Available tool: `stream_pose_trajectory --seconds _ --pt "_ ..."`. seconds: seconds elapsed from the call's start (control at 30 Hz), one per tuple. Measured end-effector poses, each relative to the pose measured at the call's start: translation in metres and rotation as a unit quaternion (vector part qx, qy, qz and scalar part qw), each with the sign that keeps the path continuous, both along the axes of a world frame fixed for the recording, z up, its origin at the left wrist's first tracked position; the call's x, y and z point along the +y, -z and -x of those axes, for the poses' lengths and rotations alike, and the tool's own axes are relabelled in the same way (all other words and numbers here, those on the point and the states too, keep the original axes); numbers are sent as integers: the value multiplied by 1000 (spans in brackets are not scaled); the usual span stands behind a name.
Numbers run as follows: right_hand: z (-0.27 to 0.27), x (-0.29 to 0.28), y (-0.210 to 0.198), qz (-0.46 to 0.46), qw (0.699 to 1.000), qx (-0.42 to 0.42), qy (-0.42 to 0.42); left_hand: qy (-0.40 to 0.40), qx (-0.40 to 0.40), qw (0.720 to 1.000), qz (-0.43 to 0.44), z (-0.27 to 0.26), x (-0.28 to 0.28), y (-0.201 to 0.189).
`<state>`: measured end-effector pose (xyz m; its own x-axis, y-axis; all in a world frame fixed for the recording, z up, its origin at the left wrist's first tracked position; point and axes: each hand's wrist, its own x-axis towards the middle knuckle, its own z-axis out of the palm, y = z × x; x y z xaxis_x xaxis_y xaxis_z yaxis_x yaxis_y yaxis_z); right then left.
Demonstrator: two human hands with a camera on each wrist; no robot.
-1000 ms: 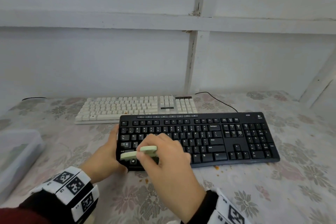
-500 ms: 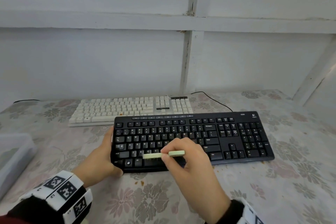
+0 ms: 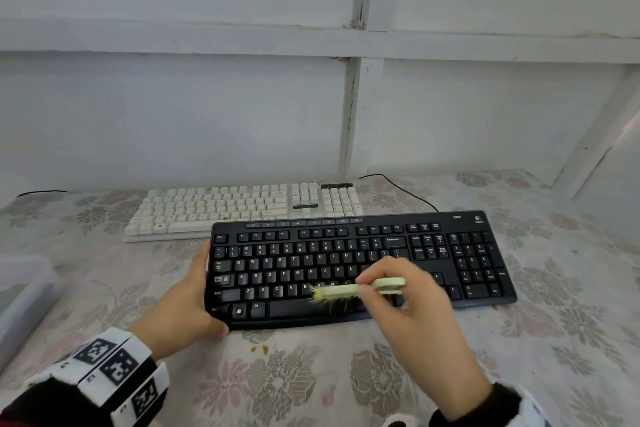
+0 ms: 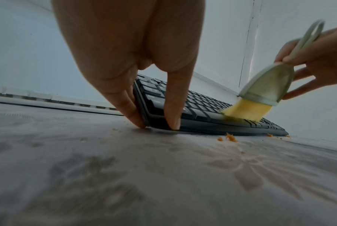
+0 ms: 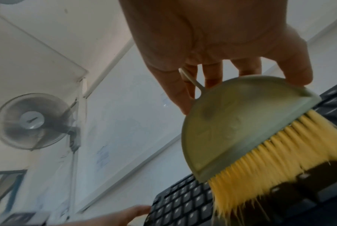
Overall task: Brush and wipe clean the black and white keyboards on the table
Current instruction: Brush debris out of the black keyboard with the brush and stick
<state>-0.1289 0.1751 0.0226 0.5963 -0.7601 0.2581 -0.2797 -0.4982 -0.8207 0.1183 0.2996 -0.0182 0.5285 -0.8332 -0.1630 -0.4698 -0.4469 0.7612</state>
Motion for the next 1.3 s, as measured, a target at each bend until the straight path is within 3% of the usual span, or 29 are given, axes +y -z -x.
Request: stream_pose_trajectory --seconds 0.2,0.5,0.63,0.87,1.0,1.1,1.3 --pt "23 -19 -12 -103 992 -75 19 -3 3 1000 -2 0 0 0" --pt "40 -28 -9 -17 997 -3 74 -1 14 1000 8 -2 1 2" --pt "38 -21 -17 -78 996 -37 29 -2 9 1000 12 0 0 1" --pt "66 -51 -15 -80 988 -67 117 -6 8 1000 12 1 0 0" --pt "69 -54 -14 -108 986 -93 91 -7 10 1000 7 2 -1 0" --pt "66 -55 -10 -96 990 -72 71 -5 8 1000 6 0 -1 1" --pt "84 -73 -13 -48 989 -68 126 -8 14 1000 16 -4 -1 5"
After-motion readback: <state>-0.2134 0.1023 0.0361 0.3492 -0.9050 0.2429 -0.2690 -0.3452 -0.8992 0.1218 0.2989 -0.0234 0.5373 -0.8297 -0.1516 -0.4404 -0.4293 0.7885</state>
